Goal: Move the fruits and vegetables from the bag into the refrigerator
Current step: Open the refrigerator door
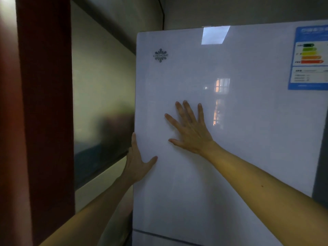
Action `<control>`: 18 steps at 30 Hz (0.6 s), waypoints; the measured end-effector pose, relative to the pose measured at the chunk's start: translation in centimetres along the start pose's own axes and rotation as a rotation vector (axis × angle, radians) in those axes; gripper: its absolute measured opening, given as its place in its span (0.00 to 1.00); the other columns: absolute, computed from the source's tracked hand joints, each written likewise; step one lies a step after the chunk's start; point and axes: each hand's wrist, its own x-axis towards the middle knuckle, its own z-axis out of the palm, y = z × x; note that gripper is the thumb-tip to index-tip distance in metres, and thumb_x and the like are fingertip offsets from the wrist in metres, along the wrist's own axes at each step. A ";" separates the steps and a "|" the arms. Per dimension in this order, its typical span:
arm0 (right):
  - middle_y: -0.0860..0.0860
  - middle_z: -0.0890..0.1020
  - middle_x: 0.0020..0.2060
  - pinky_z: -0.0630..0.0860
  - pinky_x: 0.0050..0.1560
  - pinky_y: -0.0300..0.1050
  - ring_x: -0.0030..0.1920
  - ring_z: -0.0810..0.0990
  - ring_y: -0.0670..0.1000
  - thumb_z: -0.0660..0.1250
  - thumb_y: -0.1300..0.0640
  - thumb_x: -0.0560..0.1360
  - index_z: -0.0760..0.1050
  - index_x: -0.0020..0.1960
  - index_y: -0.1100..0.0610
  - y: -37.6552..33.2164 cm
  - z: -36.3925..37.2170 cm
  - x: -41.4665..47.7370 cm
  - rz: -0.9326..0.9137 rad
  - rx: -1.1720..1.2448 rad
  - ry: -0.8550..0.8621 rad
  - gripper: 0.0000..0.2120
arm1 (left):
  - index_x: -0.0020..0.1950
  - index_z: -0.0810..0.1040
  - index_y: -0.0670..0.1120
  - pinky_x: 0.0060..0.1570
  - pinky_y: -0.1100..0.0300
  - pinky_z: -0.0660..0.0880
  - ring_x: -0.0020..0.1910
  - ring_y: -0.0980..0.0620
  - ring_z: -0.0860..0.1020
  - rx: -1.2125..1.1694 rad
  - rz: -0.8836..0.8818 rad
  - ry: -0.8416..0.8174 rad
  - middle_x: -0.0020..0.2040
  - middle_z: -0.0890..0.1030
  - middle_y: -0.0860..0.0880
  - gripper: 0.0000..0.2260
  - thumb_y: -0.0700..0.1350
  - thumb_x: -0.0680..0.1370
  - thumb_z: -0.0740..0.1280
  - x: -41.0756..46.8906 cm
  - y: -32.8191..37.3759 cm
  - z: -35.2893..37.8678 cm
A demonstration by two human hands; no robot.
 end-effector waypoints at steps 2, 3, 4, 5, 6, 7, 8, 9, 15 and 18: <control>0.61 0.52 0.77 0.45 0.69 0.75 0.77 0.49 0.64 0.61 0.31 0.69 0.55 0.78 0.47 0.1 0.8 0.0 -0.011 -0.017 0.028 0.42 | 0.77 0.35 0.56 0.72 0.39 0.61 0.77 0.51 0.56 -0.044 -0.003 0.025 0.79 0.50 0.55 0.55 0.67 0.65 0.71 0.0 -0.3 0.7; 0.61 0.53 0.77 0.45 0.69 0.76 0.77 0.49 0.64 0.60 0.31 0.69 0.55 0.78 0.47 0.2 1.0 0.0 -0.012 -0.021 0.047 0.42 | 0.77 0.35 0.57 0.72 0.39 0.61 0.77 0.52 0.55 -0.060 -0.001 0.037 0.79 0.49 0.56 0.55 0.66 0.65 0.72 0.1 -0.5 0.9; 0.61 0.53 0.77 0.45 0.68 0.76 0.77 0.50 0.64 0.59 0.31 0.69 0.55 0.78 0.47 0.2 1.3 0.0 -0.014 -0.023 0.067 0.41 | 0.77 0.35 0.57 0.72 0.39 0.61 0.77 0.52 0.55 -0.070 -0.002 0.046 0.78 0.49 0.57 0.55 0.66 0.65 0.72 0.1 -0.6 1.2; 0.61 0.54 0.77 0.45 0.68 0.77 0.77 0.50 0.65 0.59 0.31 0.70 0.56 0.77 0.47 0.1 1.4 0.0 -0.014 -0.026 0.086 0.41 | 0.77 0.35 0.57 0.72 0.40 0.60 0.77 0.53 0.54 -0.079 -0.001 0.055 0.78 0.48 0.58 0.55 0.65 0.65 0.72 0.1 -0.9 1.4; 0.62 0.54 0.77 0.45 0.67 0.77 0.77 0.50 0.65 0.58 0.31 0.70 0.56 0.77 0.48 0.0 1.5 0.1 -0.016 -0.030 0.103 0.41 | 0.77 0.35 0.57 0.72 0.40 0.60 0.77 0.53 0.54 -0.087 0.001 0.061 0.78 0.48 0.59 0.55 0.66 0.65 0.72 0.1 -1.0 1.5; 0.62 0.54 0.77 0.45 0.67 0.78 0.77 0.50 0.65 0.58 0.31 0.70 0.56 0.77 0.48 0.0 1.6 0.1 -0.017 -0.035 0.117 0.41 | 0.77 0.35 0.57 0.73 0.41 0.60 0.77 0.54 0.54 -0.092 0.006 0.066 0.78 0.47 0.59 0.55 0.66 0.65 0.72 0.1 -1.2 1.7; 0.62 0.54 0.77 0.44 0.67 0.78 0.77 0.50 0.65 0.58 0.32 0.70 0.56 0.77 0.48 0.0 1.8 0.1 -0.016 -0.040 0.129 0.41 | 0.77 0.35 0.57 0.73 0.41 0.60 0.77 0.54 0.54 -0.093 0.010 0.072 0.78 0.47 0.59 0.55 0.65 0.65 0.72 0.1 -1.3 1.8; 0.62 0.54 0.77 0.44 0.66 0.78 0.77 0.50 0.65 0.58 0.32 0.70 0.56 0.77 0.48 0.0 1.8 0.1 -0.017 -0.045 0.134 0.40 | 0.77 0.36 0.57 0.73 0.42 0.60 0.77 0.54 0.54 -0.093 0.013 0.078 0.78 0.48 0.59 0.55 0.65 0.65 0.72 0.1 -1.3 1.8; 0.62 0.53 0.77 0.44 0.67 0.78 0.77 0.50 0.65 0.58 0.32 0.71 0.55 0.78 0.47 -0.2 1.7 0.0 -0.004 -0.042 0.121 0.40 | 0.77 0.37 0.58 0.71 0.42 0.63 0.76 0.54 0.58 -0.080 0.002 0.076 0.78 0.51 0.59 0.56 0.65 0.63 0.74 0.5 -1.7 1.4; 0.61 0.53 0.77 0.42 0.67 0.78 0.77 0.49 0.64 0.57 0.32 0.71 0.55 0.78 0.47 -0.2 1.7 0.0 0.004 -0.034 0.108 0.40 | 0.77 0.38 0.60 0.70 0.40 0.65 0.75 0.52 0.60 -0.088 -0.031 0.065 0.77 0.55 0.59 0.57 0.64 0.63 0.76 0.6 -1.8 1.1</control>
